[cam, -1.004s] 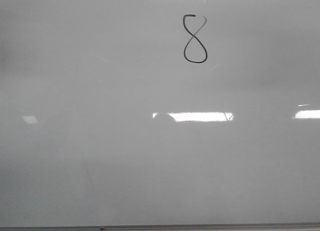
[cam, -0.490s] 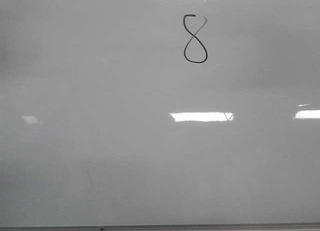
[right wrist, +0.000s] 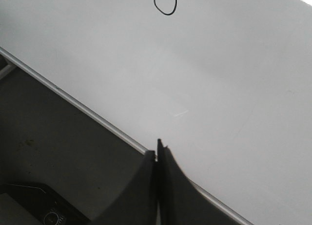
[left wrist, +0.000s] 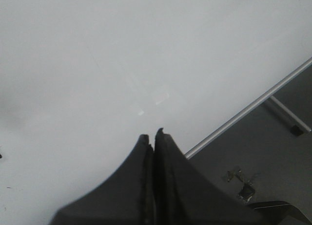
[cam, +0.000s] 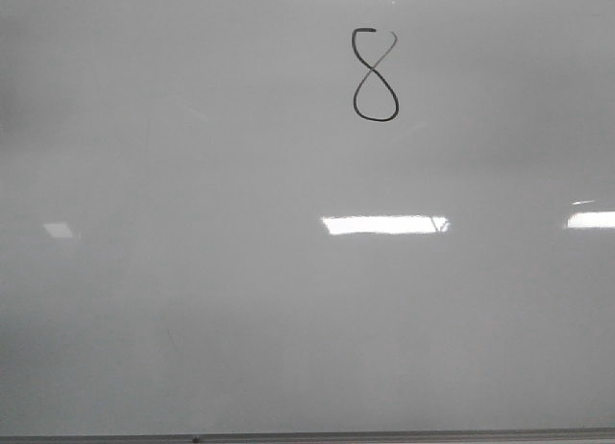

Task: Write number 8 on whiteboard

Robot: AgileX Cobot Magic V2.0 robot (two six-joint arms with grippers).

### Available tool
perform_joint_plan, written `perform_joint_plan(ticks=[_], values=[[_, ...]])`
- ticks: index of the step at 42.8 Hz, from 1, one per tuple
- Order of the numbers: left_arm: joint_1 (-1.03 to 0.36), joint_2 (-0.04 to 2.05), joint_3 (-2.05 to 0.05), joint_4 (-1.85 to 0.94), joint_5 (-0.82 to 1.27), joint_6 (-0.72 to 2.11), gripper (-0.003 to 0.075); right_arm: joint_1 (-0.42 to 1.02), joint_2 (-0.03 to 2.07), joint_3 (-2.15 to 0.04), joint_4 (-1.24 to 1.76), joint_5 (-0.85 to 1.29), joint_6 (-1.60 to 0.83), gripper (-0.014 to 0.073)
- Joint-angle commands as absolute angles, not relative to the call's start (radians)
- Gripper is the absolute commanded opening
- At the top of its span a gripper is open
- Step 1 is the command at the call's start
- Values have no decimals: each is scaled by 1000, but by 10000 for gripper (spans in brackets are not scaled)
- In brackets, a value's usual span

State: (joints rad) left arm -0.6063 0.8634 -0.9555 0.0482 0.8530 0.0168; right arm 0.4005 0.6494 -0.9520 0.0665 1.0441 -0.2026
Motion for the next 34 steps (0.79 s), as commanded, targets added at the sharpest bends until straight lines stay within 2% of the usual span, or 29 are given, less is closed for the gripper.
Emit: perform_joint_plan(ticks=[1, 10, 21, 28, 34], values=[[-575, 824, -970, 89, 785, 16, -20, 393, 648, -979, 75, 986, -201, -69], [-357, 640, -797, 94, 613, 16, -20, 393, 648, -979, 75, 986, -201, -69], [-138, 301, -379, 84, 266, 12, -21, 393, 648, -979, 75, 986, -201, -69], [-40, 101, -147, 15, 90, 12, -21, 393, 648, -979, 75, 986, -201, -69], [-4, 11, -15, -51, -14, 12, -21, 393, 648, -979, 75, 986, -201, -69]])
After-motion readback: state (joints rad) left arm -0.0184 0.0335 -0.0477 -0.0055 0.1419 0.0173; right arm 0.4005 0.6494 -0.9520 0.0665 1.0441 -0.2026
